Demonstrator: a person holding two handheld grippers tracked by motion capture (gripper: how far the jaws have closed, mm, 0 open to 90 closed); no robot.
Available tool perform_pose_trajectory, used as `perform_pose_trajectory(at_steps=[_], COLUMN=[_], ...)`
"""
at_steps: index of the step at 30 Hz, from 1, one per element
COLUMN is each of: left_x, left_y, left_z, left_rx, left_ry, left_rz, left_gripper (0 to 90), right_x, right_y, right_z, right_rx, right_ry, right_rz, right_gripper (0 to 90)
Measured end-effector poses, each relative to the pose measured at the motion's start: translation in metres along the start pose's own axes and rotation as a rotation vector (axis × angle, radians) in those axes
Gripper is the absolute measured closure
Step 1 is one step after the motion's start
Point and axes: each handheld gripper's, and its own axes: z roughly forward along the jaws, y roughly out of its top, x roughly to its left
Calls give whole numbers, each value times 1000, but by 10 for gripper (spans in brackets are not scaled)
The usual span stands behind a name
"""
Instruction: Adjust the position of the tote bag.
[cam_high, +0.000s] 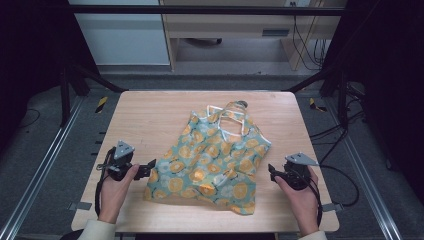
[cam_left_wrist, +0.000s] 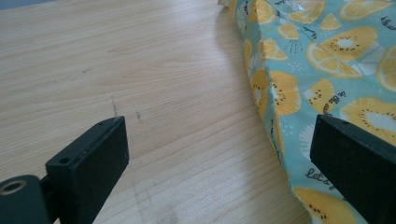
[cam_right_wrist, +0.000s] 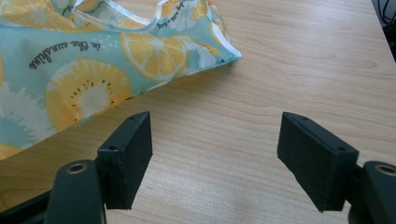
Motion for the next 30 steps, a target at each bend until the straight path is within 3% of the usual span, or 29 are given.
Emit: perform_pose_trajectory(at_steps=[17, 20, 24, 27, 30], left_x=[-4, -5, -7, -9, -12], left_y=[4, 14, 33, 48, 67], left_z=[-1, -4, -4, 5, 19], left_rx=[-9, -22, -34, -21, 25], left_ry=[-19, -21, -39, -64, -82], left_rz=[-6, 6, 16, 26, 56], left_gripper=[46, 47, 47, 46, 46], right_x=[-3, -6, -10, -14, -15], right_y=[1, 5, 27, 42, 56], right_z=[-3, -5, -5, 1, 6], right_rx=[-5, -16, -18, -5, 6], right_ry=[28, 52, 68, 60, 54], right_rz=[43, 74, 51, 34, 20], right_gripper=[266, 266, 322, 340, 356])
